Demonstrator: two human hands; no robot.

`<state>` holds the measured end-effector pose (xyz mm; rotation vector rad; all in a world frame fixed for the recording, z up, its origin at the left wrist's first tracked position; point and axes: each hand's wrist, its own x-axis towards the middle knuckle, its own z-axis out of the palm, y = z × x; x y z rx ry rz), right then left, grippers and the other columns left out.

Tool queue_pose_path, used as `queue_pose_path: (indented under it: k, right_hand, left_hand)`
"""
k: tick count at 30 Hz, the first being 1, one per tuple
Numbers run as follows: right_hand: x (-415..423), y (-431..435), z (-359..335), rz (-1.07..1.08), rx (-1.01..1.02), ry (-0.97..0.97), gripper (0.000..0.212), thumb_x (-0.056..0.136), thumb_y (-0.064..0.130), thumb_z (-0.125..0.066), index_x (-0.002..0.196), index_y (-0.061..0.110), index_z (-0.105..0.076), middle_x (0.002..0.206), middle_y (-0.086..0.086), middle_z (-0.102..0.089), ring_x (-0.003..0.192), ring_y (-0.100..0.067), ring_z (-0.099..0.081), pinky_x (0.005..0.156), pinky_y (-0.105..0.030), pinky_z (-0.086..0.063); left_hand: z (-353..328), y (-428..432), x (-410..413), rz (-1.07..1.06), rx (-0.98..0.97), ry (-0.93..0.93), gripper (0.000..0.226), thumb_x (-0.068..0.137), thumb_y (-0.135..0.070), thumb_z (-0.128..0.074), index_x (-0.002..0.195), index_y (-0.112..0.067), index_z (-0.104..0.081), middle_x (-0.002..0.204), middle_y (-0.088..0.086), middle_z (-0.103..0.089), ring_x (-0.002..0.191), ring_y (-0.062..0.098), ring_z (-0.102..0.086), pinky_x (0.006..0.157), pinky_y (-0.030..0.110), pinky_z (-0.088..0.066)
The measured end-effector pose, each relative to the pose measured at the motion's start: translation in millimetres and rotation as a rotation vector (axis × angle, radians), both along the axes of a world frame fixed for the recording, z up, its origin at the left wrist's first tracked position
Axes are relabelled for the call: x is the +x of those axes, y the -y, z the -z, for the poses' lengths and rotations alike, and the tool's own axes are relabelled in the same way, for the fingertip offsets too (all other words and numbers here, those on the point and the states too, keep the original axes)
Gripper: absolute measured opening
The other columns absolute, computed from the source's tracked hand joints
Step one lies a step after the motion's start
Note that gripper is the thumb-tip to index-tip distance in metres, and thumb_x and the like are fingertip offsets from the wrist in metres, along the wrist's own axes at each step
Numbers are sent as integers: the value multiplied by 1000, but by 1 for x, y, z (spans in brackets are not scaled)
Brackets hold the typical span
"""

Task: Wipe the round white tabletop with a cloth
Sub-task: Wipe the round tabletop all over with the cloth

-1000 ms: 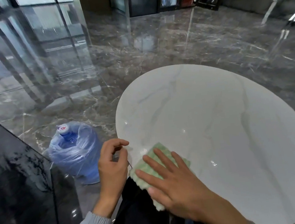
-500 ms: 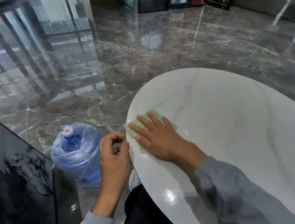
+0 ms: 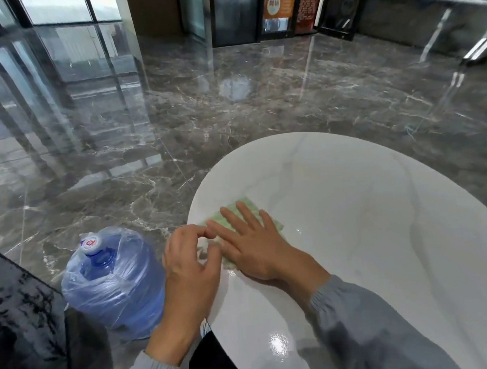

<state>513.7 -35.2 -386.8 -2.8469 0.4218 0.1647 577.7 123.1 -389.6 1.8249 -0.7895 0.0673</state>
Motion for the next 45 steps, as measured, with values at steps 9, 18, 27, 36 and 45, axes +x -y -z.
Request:
queue_pose_path:
  k: [9,18,27,36,45]
  right_hand:
    - [-179,-31,-7,101,0,-68,51,107,59,-15,145,72,17,161,30,30,145,-2,40,121,-45,21]
    - [-133,-1,-2,115,16,6,51,106,59,-13,150,68,11,166,27,21,150,-6,33,122,-46,20]
    - [88,108,-1,186,13,-72,55,106,58,-13,160,52,-1,172,12,13,157,-23,19,119,-58,14]
    - [44,72,-4,90,-4,-64,54,107,57,-10,160,53,3,171,13,16,156,-21,23,122,-57,13]
    - [-160,-34,-13,81,-13,-84,54,109,53,-16,152,62,15,161,26,34,144,-5,43,121,-48,20]
  left_hand:
    - [-1,13,-24,291,320,267,26,90,-41,-53,102,-30,-73,111,-16,-63,111,17,-60,92,42,-40]
    - [15,14,-25,186,267,321,20,92,-36,-57,100,-26,-72,106,-13,-65,104,15,-62,92,41,-44]
    - [21,18,-17,67,349,360,18,90,-34,-58,102,-25,-68,108,-9,-61,106,18,-58,96,28,-30]
    - [19,15,-18,47,356,286,18,91,-35,-54,103,-26,-64,103,-13,-59,104,14,-58,95,26,-28]
    - [11,16,-21,57,371,321,18,90,-33,-56,97,-21,-68,97,-8,-64,97,21,-61,88,32,-33]
